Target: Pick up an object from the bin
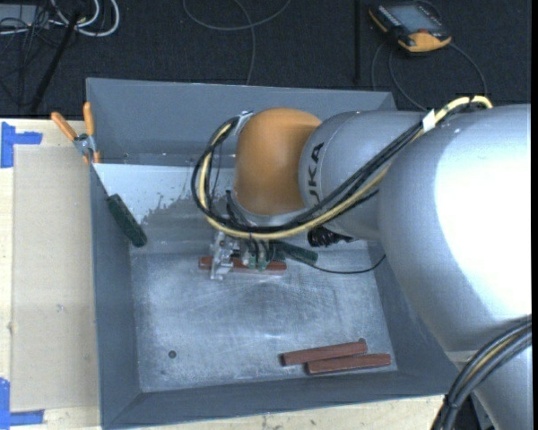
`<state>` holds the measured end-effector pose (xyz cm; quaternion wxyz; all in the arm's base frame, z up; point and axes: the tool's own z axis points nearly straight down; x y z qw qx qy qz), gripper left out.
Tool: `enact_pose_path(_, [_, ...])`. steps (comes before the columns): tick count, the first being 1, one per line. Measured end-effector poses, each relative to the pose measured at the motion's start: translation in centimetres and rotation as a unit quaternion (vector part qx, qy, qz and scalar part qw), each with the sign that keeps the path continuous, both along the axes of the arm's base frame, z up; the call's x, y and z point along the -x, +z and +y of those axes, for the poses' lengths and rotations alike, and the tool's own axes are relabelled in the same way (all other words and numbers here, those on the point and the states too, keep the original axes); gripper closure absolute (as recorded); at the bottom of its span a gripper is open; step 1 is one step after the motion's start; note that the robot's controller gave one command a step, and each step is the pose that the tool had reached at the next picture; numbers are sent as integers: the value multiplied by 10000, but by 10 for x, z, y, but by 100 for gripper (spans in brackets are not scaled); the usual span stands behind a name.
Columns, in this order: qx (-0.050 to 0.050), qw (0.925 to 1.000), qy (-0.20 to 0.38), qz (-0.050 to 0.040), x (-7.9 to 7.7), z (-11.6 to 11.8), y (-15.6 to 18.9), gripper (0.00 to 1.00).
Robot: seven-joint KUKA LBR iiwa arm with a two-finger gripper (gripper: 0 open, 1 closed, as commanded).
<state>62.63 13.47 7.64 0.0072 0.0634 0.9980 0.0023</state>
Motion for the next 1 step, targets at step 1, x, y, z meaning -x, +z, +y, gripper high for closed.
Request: enact_pose_path(1, [11, 9999, -89, 69, 22, 12, 136, 100])
